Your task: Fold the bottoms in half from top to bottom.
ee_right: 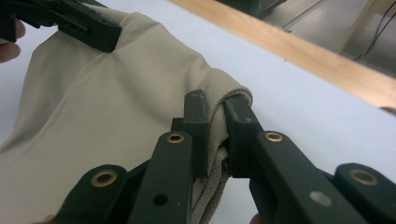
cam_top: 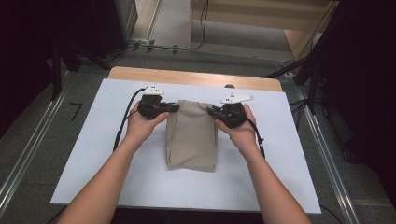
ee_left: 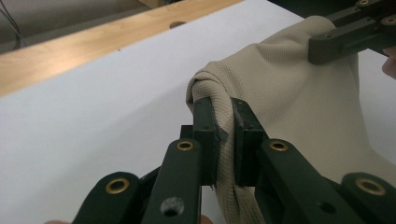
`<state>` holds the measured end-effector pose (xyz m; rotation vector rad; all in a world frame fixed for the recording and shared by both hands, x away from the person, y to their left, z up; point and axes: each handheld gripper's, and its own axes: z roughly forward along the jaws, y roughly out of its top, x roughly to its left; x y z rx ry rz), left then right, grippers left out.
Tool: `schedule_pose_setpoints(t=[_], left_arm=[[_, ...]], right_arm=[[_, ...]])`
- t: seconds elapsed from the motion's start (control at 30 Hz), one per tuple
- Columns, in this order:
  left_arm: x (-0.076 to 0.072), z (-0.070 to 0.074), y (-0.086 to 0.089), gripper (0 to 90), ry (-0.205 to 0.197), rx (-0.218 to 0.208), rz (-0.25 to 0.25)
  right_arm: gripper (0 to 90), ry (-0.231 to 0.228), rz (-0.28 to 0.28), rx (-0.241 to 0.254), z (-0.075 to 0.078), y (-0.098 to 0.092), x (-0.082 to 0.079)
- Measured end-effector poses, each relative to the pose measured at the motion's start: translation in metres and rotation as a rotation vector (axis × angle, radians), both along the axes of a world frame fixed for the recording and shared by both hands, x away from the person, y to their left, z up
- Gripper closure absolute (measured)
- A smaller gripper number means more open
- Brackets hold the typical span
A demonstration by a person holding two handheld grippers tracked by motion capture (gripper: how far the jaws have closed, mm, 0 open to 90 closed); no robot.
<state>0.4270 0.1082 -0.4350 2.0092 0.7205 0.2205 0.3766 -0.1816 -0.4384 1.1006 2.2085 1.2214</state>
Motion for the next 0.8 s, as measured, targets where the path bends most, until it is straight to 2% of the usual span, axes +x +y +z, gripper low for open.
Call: schedule_pose_setpoints(t=[0.03,0.13,0.17,0.2,0.23,0.27,0.33,0.37,0.47,0.57,0.63,0.73,0.8], left_arm=[[0.002,0.002,0.000,83.5,-0.009,0.003,0.004],[0.008,0.007,0.000,82.4,-0.038,-0.023,0.032],[0.010,0.008,0.001,77.1,-0.059,-0.020,0.068],[0.012,0.009,0.002,62.3,-0.076,-0.021,0.109],[0.013,0.011,0.004,49.9,-0.070,-0.020,0.139],[0.013,0.013,0.006,45.3,-0.069,-0.016,0.164],[0.011,0.015,0.011,33.7,-0.058,-0.023,0.178],[0.008,0.015,0.012,31.1,-0.057,-0.025,0.168],[-0.006,0.011,0.014,35.4,-0.051,-0.050,0.090],[-0.026,-0.001,0.012,46.5,-0.031,-0.068,0.000],[-0.042,-0.013,0.008,59.3,-0.012,-0.048,-0.048],[-0.060,-0.036,0.005,77.8,0.038,0.029,-0.082],[-0.068,-0.048,0.007,84.1,0.083,0.018,-0.089]], right_arm=[[79.9,-0.003,-0.002,0.002,0.002,0.000,0.003],[78.9,-0.002,-0.015,0.031,0.007,-0.002,0.013],[75.2,-0.003,-0.031,0.046,0.008,-0.003,0.016],[63.9,0.006,-0.057,0.062,0.009,-0.004,0.020],[47.2,0.018,-0.085,0.070,0.010,-0.005,0.023],[36.3,0.031,-0.120,0.069,0.011,-0.006,0.026],[32.3,0.045,-0.135,0.080,0.012,-0.009,0.026],[31.8,0.040,-0.134,0.078,0.012,-0.010,0.023],[33.5,0.016,-0.109,0.069,0.010,-0.010,0.010],[48.1,0.015,-0.041,0.083,0.001,-0.005,-0.008],[59.1,0.025,-0.012,0.067,-0.008,0.001,-0.021],[73.4,0.042,0.044,0.031,-0.026,0.011,-0.042],[78.0,0.064,0.071,0.008,-0.038,0.017,-0.052]])
